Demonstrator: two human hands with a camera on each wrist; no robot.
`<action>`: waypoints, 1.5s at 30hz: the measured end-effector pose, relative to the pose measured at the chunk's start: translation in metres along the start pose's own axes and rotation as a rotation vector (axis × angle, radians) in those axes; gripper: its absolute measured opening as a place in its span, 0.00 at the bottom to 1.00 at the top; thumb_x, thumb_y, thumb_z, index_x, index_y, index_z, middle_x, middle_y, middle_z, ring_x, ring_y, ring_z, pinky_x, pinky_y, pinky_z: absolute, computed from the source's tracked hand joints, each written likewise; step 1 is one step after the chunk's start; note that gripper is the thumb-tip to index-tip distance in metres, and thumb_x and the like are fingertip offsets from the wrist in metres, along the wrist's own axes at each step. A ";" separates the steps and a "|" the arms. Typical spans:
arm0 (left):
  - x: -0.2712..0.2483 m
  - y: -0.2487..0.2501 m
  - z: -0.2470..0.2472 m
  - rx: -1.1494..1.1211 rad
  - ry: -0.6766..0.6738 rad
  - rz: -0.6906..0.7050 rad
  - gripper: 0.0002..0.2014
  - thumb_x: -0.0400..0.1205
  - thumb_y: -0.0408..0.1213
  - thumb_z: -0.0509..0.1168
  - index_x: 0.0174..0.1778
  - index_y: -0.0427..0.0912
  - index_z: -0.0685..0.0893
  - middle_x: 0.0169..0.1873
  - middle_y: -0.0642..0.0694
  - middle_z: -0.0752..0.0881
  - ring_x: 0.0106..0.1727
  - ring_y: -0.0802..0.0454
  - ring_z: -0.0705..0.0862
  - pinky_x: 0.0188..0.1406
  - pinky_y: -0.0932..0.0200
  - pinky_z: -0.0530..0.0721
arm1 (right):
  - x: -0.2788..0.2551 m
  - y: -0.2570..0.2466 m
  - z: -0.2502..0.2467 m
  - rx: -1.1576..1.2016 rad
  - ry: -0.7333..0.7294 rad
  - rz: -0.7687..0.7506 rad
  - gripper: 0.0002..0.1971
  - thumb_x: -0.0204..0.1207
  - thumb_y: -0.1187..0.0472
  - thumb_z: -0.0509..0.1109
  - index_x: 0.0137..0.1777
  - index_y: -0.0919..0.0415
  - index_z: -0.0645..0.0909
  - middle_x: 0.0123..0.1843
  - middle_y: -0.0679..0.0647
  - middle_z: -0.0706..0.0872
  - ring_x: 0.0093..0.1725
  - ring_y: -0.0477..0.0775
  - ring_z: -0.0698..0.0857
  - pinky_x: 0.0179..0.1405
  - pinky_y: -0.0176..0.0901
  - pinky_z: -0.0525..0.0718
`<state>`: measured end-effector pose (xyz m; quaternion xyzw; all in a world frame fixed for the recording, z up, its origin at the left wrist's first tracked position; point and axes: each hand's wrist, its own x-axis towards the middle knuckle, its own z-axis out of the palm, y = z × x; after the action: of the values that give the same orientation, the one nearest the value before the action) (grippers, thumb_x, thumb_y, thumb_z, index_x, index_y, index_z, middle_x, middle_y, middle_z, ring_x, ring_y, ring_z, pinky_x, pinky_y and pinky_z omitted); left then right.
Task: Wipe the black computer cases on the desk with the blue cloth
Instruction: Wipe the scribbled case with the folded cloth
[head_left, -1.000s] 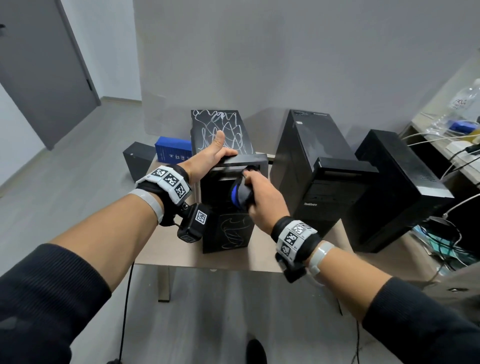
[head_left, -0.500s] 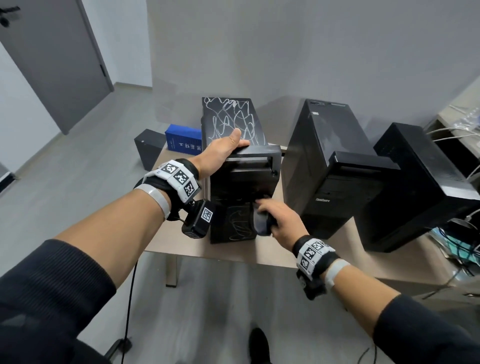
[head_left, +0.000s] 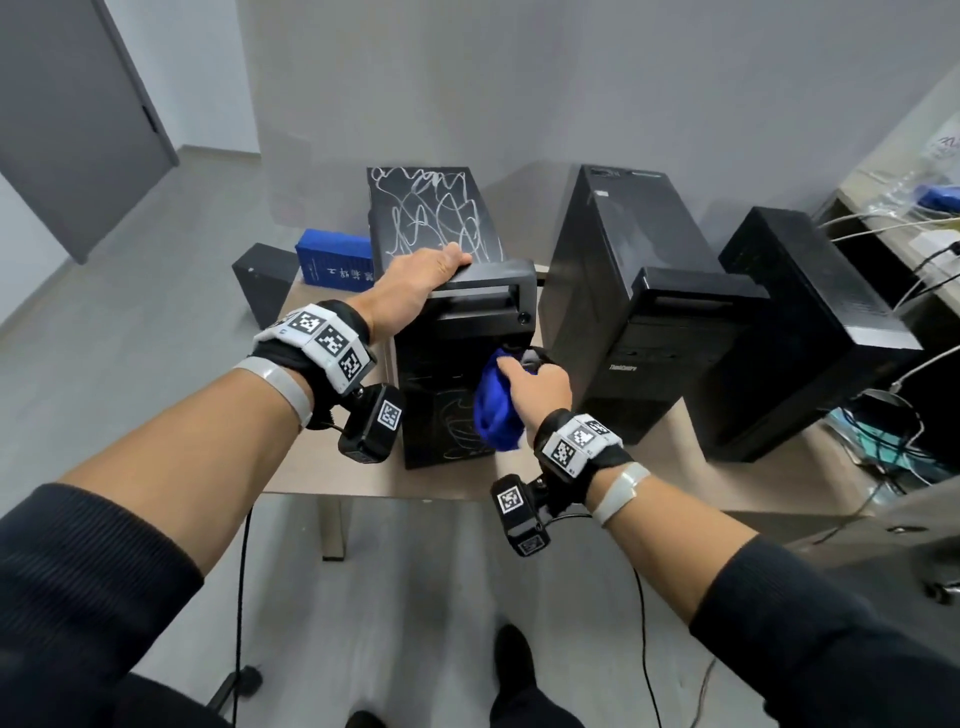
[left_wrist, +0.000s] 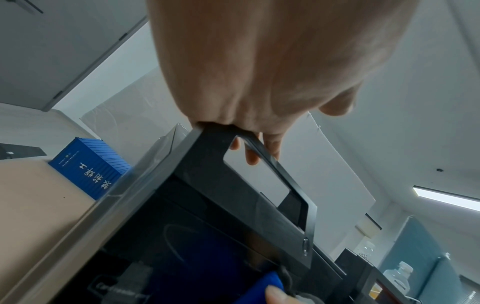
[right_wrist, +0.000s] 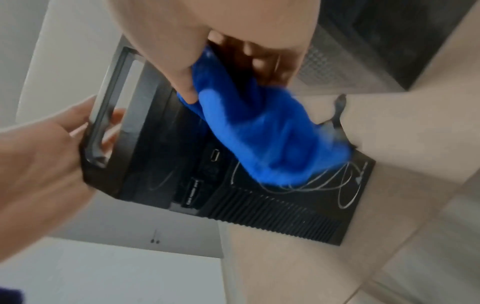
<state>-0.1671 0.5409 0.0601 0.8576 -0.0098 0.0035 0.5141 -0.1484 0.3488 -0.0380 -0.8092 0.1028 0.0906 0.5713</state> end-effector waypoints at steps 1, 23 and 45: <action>0.000 -0.001 -0.001 0.006 -0.004 -0.004 0.33 0.87 0.64 0.44 0.76 0.49 0.80 0.74 0.50 0.77 0.78 0.54 0.71 0.82 0.55 0.60 | -0.001 0.000 0.003 0.123 -0.033 0.048 0.23 0.59 0.41 0.78 0.41 0.62 0.86 0.42 0.55 0.91 0.48 0.59 0.89 0.55 0.52 0.87; -0.004 0.005 -0.005 -0.027 -0.073 -0.070 0.34 0.83 0.67 0.49 0.76 0.48 0.79 0.71 0.50 0.75 0.74 0.56 0.71 0.71 0.63 0.61 | -0.023 0.001 0.028 0.437 -0.327 0.138 0.06 0.81 0.70 0.67 0.43 0.62 0.81 0.36 0.60 0.87 0.29 0.52 0.88 0.29 0.41 0.88; 0.007 0.004 0.003 0.285 0.021 -0.070 0.22 0.88 0.49 0.60 0.80 0.54 0.72 0.75 0.50 0.74 0.78 0.46 0.66 0.80 0.41 0.62 | 0.002 0.049 0.036 0.393 -0.340 0.119 0.05 0.79 0.70 0.70 0.44 0.62 0.84 0.35 0.59 0.88 0.31 0.55 0.86 0.30 0.45 0.85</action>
<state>-0.1604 0.5365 0.0623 0.9216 0.0262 -0.0043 0.3872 -0.1604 0.3670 -0.0946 -0.6485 0.0685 0.2371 0.7201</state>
